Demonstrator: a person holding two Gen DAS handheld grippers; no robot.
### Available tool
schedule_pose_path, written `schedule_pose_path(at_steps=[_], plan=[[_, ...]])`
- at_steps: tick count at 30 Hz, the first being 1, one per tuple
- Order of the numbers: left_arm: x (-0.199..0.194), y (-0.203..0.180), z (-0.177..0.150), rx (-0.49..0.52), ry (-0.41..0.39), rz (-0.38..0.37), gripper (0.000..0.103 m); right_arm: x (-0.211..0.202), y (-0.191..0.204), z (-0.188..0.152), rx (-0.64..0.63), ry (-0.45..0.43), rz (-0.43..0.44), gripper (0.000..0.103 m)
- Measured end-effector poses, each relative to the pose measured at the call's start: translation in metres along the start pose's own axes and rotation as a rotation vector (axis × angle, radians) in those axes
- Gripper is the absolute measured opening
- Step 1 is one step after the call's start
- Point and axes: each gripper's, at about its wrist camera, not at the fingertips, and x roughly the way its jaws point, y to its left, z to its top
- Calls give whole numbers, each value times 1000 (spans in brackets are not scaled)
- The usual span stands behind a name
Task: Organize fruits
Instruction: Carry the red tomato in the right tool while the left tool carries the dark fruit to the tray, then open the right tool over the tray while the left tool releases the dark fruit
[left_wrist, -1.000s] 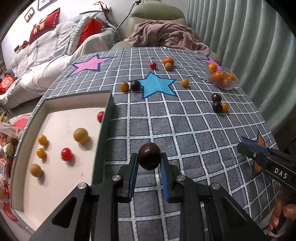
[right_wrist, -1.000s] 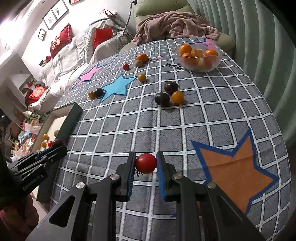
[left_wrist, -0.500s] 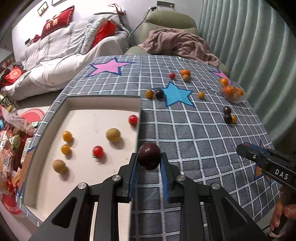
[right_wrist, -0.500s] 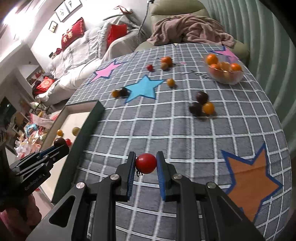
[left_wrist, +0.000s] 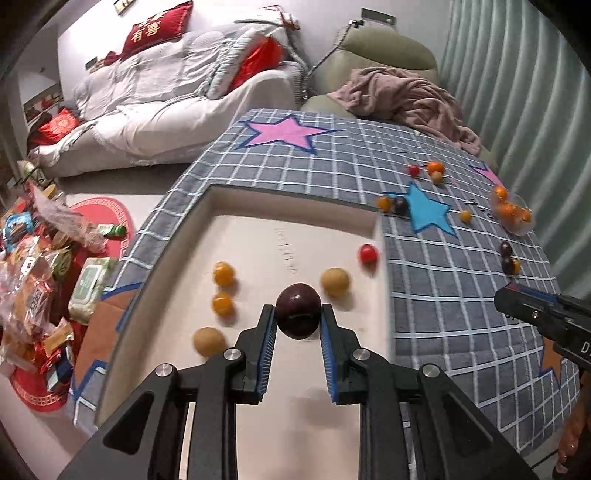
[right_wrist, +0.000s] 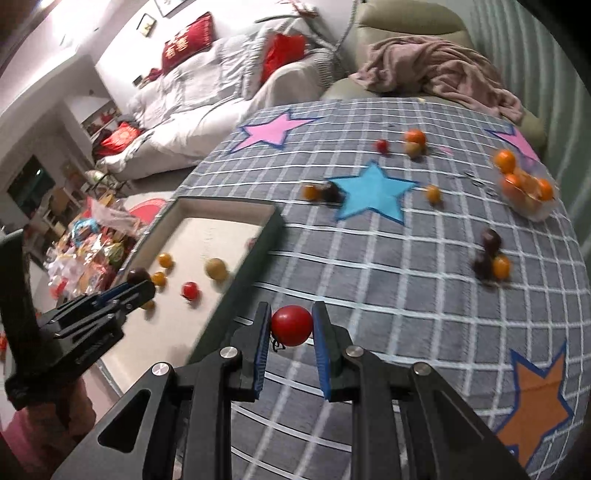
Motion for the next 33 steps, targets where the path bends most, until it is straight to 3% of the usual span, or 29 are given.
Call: schedule_pose_path(at_steps=[10,21,33], plan=[[3,36,-20,-32,34,34,25,41,64,6,-105,71,67,25],[11,61,-39,-35,92,77,25,84,102,-3,-157,168,93,25],[31,59,-40,1,121,134,25,118,113,-7,-214,238,4,25]])
